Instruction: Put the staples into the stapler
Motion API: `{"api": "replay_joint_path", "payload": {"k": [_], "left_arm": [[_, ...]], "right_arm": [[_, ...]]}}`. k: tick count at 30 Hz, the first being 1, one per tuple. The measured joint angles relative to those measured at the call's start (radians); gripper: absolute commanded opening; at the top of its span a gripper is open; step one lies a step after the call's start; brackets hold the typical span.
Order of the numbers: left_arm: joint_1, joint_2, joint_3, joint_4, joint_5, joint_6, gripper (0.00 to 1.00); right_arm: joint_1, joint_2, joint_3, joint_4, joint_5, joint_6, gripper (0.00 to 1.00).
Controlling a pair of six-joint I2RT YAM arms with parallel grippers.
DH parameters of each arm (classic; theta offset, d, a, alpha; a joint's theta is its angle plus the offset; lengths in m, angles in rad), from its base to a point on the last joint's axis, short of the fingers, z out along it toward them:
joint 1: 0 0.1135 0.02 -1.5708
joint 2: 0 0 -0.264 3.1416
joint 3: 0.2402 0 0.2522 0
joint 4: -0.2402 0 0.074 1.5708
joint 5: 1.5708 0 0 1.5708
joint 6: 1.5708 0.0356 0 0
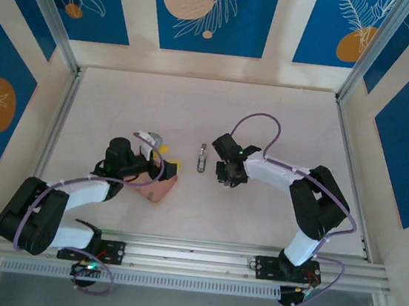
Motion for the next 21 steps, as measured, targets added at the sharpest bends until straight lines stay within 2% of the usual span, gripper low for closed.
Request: {"api": "replay_joint_path", "payload": {"k": [9, 17, 21], "left_arm": [[0.000, 0.000, 0.000, 0.000, 0.000, 0.000, 0.92], [-0.001, 0.006, 0.004, -0.008, 0.014, 0.000, 0.91], [-0.001, 0.018, 0.030, -0.035, 0.024, 0.000, 0.90]], "right_arm": [[-0.006, -0.085, 0.000, -0.018, -0.002, 0.004, 0.32], [-0.115, -0.116, -0.015, -0.003, -0.107, 0.048, 0.32], [-0.128, -0.092, -0.035, 0.014, -0.152, 0.060, 0.32]]}}
